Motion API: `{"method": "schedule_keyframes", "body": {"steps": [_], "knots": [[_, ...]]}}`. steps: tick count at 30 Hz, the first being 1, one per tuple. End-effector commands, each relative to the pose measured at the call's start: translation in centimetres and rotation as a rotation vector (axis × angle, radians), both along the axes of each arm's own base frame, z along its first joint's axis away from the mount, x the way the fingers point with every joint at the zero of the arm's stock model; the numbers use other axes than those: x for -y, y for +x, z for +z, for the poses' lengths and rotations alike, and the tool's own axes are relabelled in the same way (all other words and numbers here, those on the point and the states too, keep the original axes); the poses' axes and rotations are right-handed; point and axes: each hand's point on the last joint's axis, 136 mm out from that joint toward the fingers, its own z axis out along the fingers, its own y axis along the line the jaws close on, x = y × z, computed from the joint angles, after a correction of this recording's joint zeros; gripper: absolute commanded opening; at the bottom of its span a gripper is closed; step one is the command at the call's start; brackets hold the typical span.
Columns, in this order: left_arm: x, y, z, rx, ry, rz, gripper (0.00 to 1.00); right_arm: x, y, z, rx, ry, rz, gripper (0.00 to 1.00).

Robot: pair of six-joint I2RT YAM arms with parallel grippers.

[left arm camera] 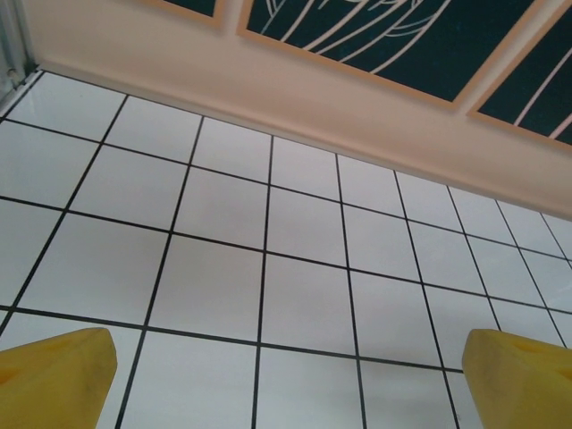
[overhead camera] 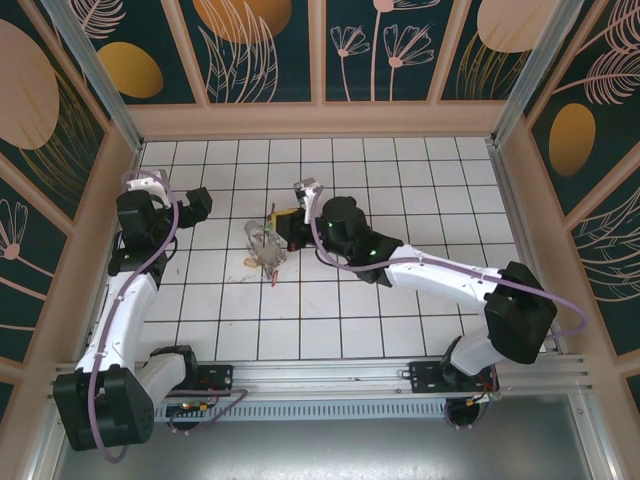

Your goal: Put the keys on the keyring

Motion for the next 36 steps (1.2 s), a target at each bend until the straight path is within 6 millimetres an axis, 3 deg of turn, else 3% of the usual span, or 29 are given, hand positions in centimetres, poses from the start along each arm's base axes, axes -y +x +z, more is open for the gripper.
{"method": "schedule_keyframes", "body": {"steps": [1,11,18,28,34,36], "knots": [[0.4,0.0,1.0,0.033,0.025,-0.036,0.99,2.0,1.0,0.5,-0.033,0.061,-0.059,0.0],[0.6,-0.8,-3.2,-0.008,-0.008,-0.039,0.99,9.0,2.8,-5.0,-0.103,-0.029,-0.266,0.0],[0.3,-1.2,-6.1,-0.064,-0.009,-0.016,0.99,14.5,3.9,-9.8,-0.115,-0.103,-0.396,0.0],[0.8,-1.9,-5.7,0.018,0.03,-0.054,0.99,20.7,5.2,-13.8,-0.198,-0.112,-0.574,0.0],[-0.4,-2.4,-5.8,0.043,0.036,0.024,0.99,23.5,4.2,-16.5,-0.285,-0.092,-0.687,0.05],[-0.9,-2.4,-5.7,0.047,0.025,0.057,0.99,25.4,4.0,-17.4,-0.321,-0.048,-0.748,0.06]]}}
